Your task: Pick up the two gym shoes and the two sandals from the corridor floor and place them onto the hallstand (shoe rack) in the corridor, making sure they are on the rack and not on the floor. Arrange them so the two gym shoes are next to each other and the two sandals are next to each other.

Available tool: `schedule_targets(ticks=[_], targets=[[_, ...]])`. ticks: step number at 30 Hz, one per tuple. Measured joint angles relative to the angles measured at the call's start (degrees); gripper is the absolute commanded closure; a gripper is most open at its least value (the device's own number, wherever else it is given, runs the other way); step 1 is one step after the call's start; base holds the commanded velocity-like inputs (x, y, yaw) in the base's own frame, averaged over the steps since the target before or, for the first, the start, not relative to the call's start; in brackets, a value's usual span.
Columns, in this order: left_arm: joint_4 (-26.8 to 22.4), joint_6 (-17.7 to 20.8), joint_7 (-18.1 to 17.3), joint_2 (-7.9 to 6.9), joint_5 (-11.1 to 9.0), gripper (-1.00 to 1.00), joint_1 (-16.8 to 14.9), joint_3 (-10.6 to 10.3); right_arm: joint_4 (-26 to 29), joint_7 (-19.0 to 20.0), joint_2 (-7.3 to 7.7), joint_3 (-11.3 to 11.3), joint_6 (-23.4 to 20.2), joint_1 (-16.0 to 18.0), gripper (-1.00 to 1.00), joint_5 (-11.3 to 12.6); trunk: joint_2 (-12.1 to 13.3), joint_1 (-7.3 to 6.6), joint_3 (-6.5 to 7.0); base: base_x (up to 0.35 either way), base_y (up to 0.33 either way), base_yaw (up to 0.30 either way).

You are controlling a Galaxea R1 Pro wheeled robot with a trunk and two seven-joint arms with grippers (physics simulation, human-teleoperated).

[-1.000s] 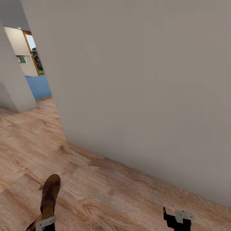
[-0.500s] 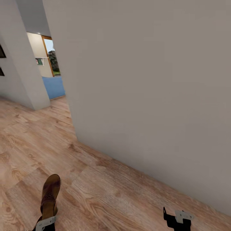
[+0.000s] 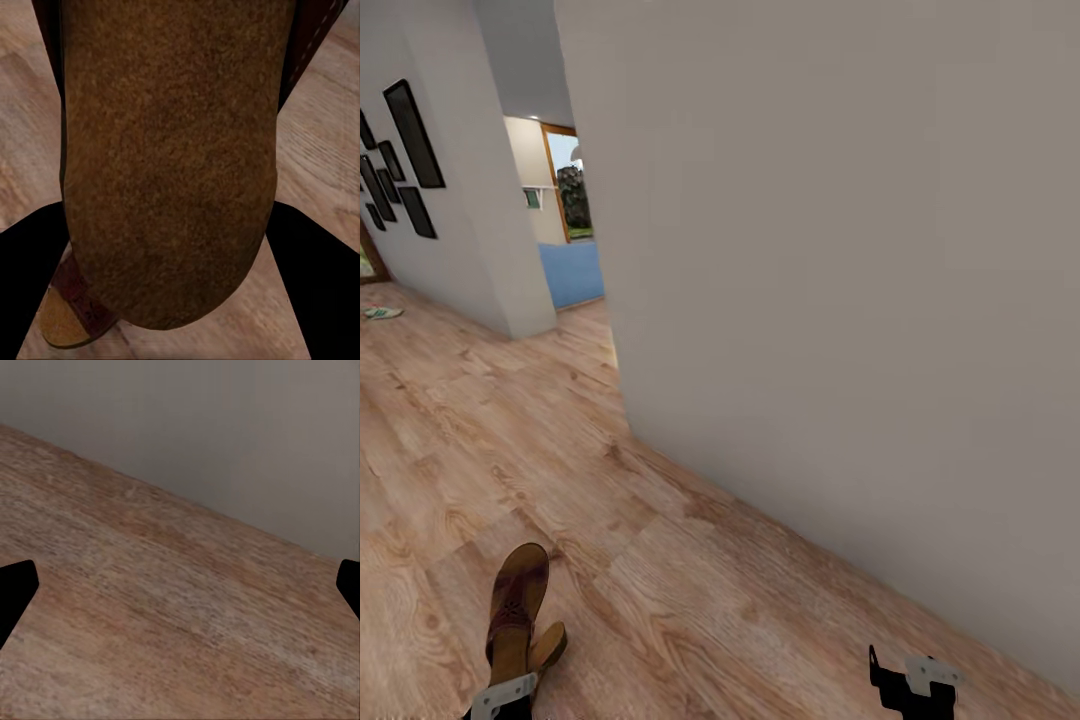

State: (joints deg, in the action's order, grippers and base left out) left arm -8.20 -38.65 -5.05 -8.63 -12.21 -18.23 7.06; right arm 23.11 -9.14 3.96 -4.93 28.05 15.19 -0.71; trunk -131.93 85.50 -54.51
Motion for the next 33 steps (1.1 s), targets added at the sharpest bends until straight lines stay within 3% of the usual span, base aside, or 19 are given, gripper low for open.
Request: schedule_targets(ticks=[33], targets=[[0.0, 0.0, 0.0, 0.0, 0.0, 1.0, 0.0, 0.0, 0.0, 0.0, -0.06, 0.1, 0.0, 0.0, -1.0, 0.0, 0.0, 0.0, 0.62, 0.0, 0.0, 0.264]])
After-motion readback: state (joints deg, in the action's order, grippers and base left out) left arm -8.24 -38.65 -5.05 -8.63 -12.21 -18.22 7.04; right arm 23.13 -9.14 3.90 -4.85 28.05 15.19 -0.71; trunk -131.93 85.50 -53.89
